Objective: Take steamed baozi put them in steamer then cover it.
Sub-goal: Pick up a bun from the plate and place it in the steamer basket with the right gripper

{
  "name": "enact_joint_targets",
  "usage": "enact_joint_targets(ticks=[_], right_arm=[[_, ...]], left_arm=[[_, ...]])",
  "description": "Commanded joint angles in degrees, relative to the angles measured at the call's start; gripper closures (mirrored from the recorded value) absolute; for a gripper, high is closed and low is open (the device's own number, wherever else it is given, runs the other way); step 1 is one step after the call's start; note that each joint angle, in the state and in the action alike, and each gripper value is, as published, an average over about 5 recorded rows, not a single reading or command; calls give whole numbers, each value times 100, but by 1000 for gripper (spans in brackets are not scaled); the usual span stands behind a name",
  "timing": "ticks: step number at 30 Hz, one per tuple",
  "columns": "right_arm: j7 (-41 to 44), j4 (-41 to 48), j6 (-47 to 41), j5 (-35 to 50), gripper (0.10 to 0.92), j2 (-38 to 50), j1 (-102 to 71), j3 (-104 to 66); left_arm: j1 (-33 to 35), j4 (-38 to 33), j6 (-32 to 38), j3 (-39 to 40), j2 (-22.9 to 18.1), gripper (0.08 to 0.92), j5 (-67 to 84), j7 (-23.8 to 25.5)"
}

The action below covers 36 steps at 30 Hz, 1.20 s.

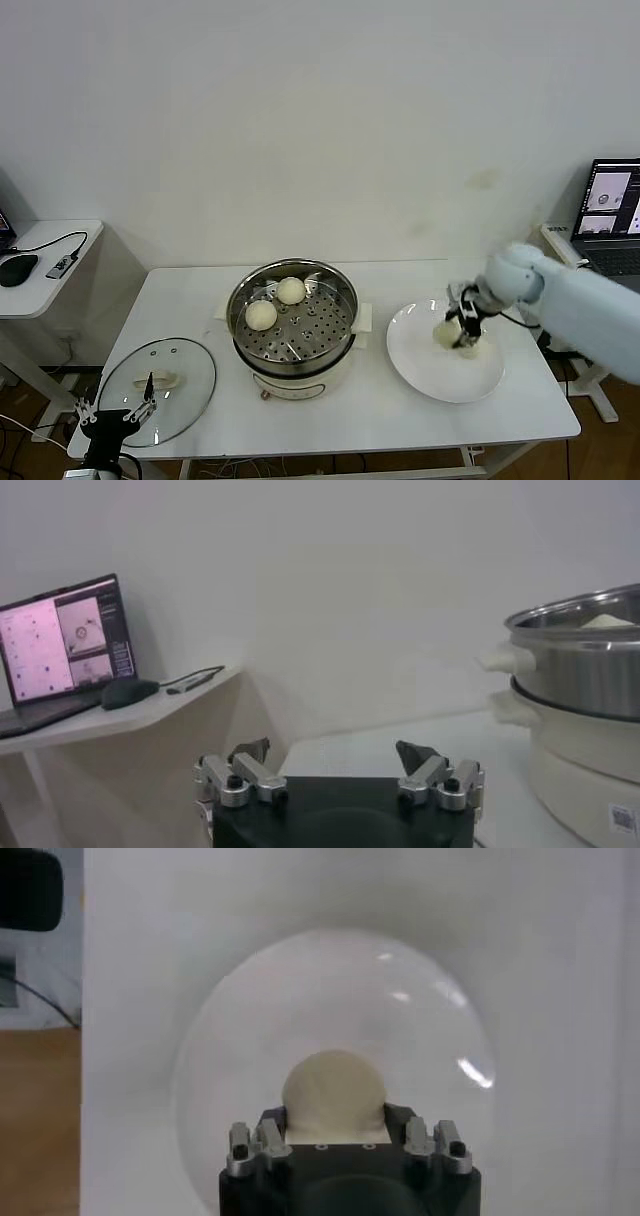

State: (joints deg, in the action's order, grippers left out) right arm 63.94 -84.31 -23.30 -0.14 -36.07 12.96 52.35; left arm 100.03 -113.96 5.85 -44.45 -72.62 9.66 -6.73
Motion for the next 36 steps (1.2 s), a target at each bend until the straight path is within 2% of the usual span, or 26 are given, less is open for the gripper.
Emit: enact_joint_targets(ticks=[1, 13, 20, 29, 36], right_arm=[[49, -49, -15, 705, 423, -315, 1698, 590], [-272, -41, 232, 1526, 423, -2160, 2351, 1204], [-310, 137, 1016, 1745, 415, -2933, 2054, 1533], [-330, 539, 2032, 901, 406, -3768, 2006, 2089], [-405, 693, 2612, 510, 406, -4091, 1930, 2326]], left_arm=[[0, -14, -5, 2, 17, 177, 4, 5], [-33, -30, 3, -48, 46, 177, 35, 3], [-20, -98, -11, -139, 51, 177, 48, 7], [-44, -115, -12, -180, 12, 177, 61, 4], [-42, -91, 24, -200, 10, 177, 63, -8]])
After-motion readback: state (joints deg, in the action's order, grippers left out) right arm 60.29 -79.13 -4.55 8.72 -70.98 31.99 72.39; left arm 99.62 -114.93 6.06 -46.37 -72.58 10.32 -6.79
